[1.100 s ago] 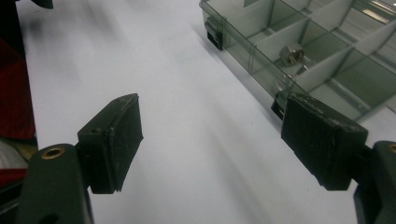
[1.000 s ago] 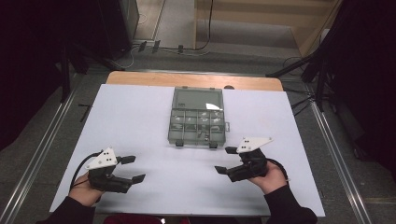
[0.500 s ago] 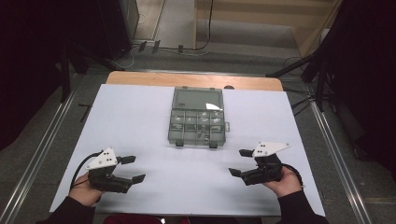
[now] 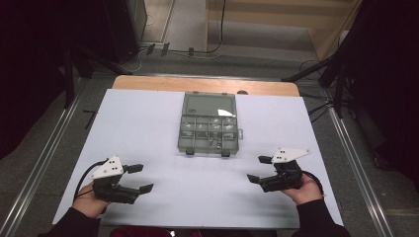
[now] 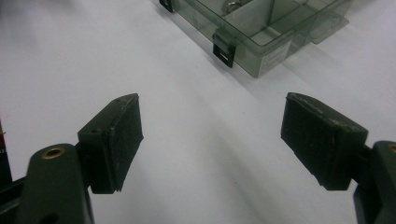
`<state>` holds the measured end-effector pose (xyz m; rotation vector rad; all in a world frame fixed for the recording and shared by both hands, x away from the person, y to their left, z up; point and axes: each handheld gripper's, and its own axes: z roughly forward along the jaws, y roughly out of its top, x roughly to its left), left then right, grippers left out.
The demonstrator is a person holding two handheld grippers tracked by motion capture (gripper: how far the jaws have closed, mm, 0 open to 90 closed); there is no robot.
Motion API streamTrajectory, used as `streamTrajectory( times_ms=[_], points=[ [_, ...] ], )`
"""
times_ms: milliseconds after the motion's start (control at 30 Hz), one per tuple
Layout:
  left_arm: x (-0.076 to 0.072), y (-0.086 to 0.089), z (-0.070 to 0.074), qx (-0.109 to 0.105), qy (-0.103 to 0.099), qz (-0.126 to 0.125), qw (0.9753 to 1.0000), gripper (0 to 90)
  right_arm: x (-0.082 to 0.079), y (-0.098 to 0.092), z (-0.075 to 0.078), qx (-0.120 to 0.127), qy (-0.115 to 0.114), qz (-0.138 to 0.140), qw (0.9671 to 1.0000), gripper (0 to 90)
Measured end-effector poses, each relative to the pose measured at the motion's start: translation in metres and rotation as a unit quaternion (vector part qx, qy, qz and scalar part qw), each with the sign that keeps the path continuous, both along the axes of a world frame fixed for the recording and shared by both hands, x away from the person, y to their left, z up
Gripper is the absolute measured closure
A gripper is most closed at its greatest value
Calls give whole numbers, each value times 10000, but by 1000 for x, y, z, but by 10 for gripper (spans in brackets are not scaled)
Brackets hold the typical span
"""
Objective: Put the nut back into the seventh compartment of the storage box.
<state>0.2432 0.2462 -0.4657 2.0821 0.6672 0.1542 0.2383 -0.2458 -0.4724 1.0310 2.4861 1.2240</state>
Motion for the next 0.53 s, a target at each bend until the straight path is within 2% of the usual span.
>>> streamTrajectory(
  times_ms=[267, 533],
  points=[
    [0, -2, -1, 15, 20, -31, 10000, 227, 2, 0, -1, 22, 15, -57, 10000, 219],
    [0, -2, -1, 15, 18, -29, 10000, 227, 2, 2, -1, 5, 46, 15, 10000, 218]
  ],
)
